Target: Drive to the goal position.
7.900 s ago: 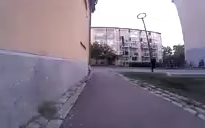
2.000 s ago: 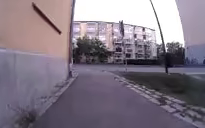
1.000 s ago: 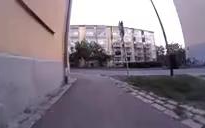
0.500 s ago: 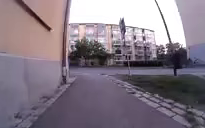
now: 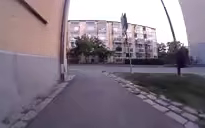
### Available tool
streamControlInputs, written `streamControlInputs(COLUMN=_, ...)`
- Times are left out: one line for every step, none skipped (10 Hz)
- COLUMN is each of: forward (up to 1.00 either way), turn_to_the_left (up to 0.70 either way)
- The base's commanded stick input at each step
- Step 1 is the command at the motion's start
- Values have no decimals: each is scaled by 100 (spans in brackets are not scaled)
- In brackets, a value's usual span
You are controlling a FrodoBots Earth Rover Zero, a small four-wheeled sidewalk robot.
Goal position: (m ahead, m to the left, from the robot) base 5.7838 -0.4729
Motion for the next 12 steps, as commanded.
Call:
streamControlInputs(forward=50, turn_to_the_left=-1)
streamControlInputs(forward=50, turn_to_the_left=-1)
streamControlInputs(forward=50, turn_to_the_left=-1)
streamControlInputs(forward=50, turn_to_the_left=-1)
streamControlInputs(forward=50, turn_to_the_left=-1)
streamControlInputs(forward=50, turn_to_the_left=-1)
streamControlInputs(forward=50, turn_to_the_left=-1)
streamControlInputs(forward=50, turn_to_the_left=-1)
streamControlInputs(forward=50, turn_to_the_left=-1)
streamControlInputs(forward=50, turn_to_the_left=-1)
streamControlInputs(forward=50, turn_to_the_left=-1)
streamControlInputs(forward=50, turn_to_the_left=-1)
